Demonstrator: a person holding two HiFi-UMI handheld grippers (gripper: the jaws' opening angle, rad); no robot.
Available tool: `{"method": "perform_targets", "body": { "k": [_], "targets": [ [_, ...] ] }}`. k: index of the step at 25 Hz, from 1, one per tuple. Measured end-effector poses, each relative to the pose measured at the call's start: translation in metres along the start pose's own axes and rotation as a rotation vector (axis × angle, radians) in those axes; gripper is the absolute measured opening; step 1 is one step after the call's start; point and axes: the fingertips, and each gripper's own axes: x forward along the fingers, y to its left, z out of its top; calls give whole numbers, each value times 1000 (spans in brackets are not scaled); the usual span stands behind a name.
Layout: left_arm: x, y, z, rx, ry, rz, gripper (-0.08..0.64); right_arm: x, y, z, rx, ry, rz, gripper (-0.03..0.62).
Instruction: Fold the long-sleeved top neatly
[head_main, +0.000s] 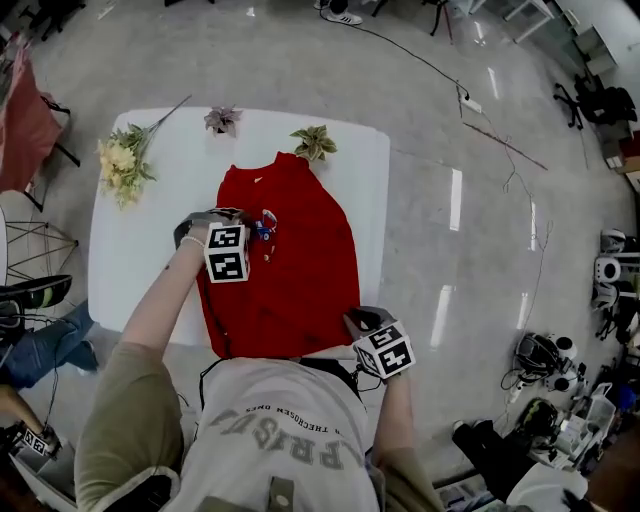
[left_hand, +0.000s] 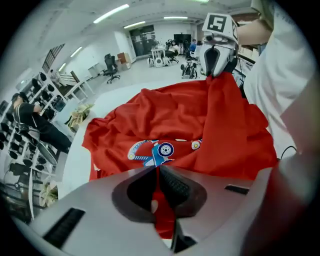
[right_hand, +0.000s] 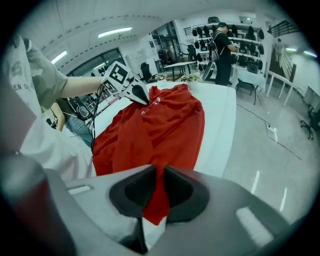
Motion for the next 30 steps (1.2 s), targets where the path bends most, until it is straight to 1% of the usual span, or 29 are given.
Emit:
{"method": "perform_targets", "body": {
  "k": [1, 3, 5, 7, 8, 9, 10, 13, 14, 15, 16, 17, 18, 19, 20, 21, 22, 23, 25, 26, 27, 28, 30],
  "targets": [
    [-6, 4, -4, -23, -31, 21, 29, -2, 3, 3, -3, -4, -4, 42],
    [-26, 17, -12, -97, -109, 92, 28, -12, 5, 13, -9, -37, -25, 35],
    [-51, 36, -22, -187, -182, 193, 28, -27, 1, 27, 4, -105, -68, 34],
    [-69, 54, -33, -288, -245, 275, 28, -38, -6, 44, 51, -192, -107, 32],
    [-71, 59, -39, -346, -269, 286, 28, -38, -12, 49, 81, -221, -124, 32],
    [-67, 61, -43, -401, -280, 278, 28, -35, -18, 51, 106, -228, -142, 32],
    [-59, 61, -47, -446, -274, 259, 28, -27, -26, 50, 121, -211, -164, 32],
    [-28, 57, -55, -546, -218, 208, 35, 6, -50, 37, 131, -97, -250, 32],
    [-23, 58, -56, -575, -207, 206, 53, 14, -57, 35, 136, -68, -278, 34],
    [-22, 59, -58, -603, -201, 215, 88, 18, -63, 35, 138, -49, -300, 35],
    [-25, 61, -61, -631, -201, 233, 173, 19, -66, 37, 134, -41, -315, 53],
    [-32, 64, -65, -663, -208, 262, 233, 17, -67, 40, 123, -45, -323, 58],
    [-42, 67, -72, -703, -222, 299, 262, 13, -67, 45, 110, -60, -322, 66],
    [-55, 68, -81, -752, -243, 339, 272, 6, -65, 49, 93, -81, -310, 141],
    [-69, 66, -89, -801, -265, 374, 272, -1, -60, 52, 69, -104, -291, 191],
    [-83, 59, -94, -833, -284, 395, 272, -10, -54, 55, 30, -124, -268, 193],
    [-93, 49, -94, -840, -298, 397, 272, -16, -45, 55, -22, -136, -239, 193],
    [-98, 35, -89, -824, -308, 376, 272, -20, -33, 53, -80, -134, -202, 193],
    [-87, -1, -67, -753, -306, 277, 272, -16, -4, 43, -177, -96, -104, 193],
    [-74, -21, -56, -714, -281, 215, 272, -10, 10, 36, -212, -65, -59, 193],
    [-60, -40, -51, -682, -236, 161, 272, -1, 21, 28, -241, -29, -25, 193],
    [-47, -56, -51, -659, -181, 124, 272, 8, 28, 19, -267, 10, -5, 193],
    [-29, -76, -64, -644, -88, 101, 272, 24, 33, 6, -301, 81, 14, 193]
  ]
}}
